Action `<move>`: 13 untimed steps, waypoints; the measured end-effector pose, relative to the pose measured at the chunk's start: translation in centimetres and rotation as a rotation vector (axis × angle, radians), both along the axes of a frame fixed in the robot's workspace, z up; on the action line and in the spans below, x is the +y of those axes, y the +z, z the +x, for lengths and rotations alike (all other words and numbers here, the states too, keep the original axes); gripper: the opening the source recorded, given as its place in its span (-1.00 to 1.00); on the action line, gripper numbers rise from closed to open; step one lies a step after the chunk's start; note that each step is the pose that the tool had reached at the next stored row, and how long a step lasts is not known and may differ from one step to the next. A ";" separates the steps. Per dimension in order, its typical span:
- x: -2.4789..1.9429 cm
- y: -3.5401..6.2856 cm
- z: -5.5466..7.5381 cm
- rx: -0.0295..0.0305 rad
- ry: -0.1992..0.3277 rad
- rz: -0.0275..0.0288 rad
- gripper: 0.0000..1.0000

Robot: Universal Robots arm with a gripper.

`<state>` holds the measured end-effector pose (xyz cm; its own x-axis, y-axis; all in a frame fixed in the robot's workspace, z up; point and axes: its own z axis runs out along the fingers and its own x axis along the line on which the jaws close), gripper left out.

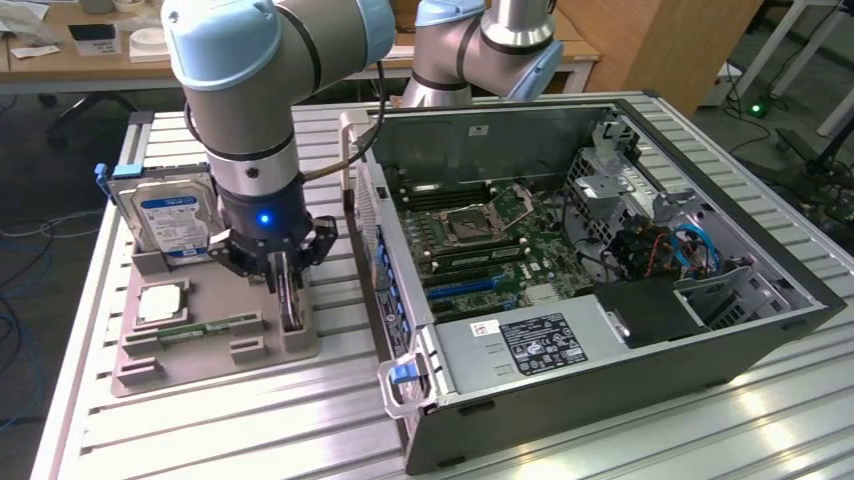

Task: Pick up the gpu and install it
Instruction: 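Pick up the gpu and move the gpu toward the slot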

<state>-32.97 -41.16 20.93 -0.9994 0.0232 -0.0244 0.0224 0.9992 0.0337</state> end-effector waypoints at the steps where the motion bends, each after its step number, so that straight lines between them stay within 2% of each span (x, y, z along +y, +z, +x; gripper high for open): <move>1: 0.00 0.00 0.0 0.0000 0.000 -0.0001 -0.25; 3: 0.00 -0.01 0.0 -0.0001 0.000 0.0000 -0.25; 4: 0.00 -0.01 0.0 -0.0001 0.000 0.0001 -0.39; 13: 0.00 -0.02 0.2 0.0000 0.000 -0.0001 -0.39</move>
<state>-32.73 -41.17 20.91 -0.9994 0.0230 -0.0244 0.0222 0.9992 0.0336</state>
